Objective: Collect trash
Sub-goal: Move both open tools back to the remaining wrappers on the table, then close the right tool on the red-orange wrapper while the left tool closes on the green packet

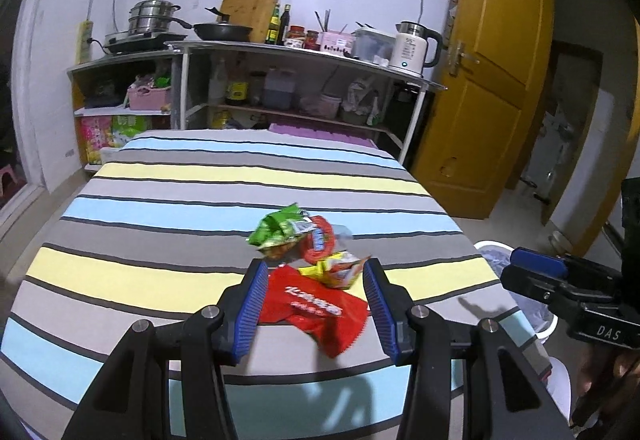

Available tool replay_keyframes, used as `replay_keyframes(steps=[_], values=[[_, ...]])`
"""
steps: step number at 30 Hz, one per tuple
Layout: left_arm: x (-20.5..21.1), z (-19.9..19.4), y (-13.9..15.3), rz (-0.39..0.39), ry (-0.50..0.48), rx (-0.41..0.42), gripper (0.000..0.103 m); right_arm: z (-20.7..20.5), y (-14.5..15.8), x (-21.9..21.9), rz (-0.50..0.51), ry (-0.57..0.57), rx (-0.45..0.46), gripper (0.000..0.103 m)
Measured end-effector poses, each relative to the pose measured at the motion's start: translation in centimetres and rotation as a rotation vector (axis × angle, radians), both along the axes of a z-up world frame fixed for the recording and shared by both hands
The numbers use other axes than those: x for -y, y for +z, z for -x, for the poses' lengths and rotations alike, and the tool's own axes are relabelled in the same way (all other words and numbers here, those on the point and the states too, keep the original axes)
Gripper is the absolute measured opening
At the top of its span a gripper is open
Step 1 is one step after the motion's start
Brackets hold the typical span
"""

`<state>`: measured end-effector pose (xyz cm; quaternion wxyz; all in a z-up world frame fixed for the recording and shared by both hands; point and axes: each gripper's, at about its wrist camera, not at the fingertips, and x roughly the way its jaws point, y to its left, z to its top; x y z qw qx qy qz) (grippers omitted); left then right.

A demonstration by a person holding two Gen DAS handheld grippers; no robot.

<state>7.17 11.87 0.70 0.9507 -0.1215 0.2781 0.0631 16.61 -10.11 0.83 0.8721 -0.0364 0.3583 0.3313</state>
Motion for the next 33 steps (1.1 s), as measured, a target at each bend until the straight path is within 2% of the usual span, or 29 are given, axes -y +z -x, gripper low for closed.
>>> replay_keyframes(steps=[7,19,33], values=[[-2.1,0.2,-0.9,0.021,0.038,-0.011,0.049,-0.9,-1.2,-3.5,0.023,0.057,-0.034,0.049],[-5.0,0.5,-1.5,0.048,0.068,0.004,0.049,-3.6,-3.9,-8.9,0.051,0.093,-0.094,0.049],[-6.5,-0.3,-2.5,0.081,0.063,0.004,0.049,-5.6,-5.8,-12.1,0.138,0.116,-0.094,0.049]])
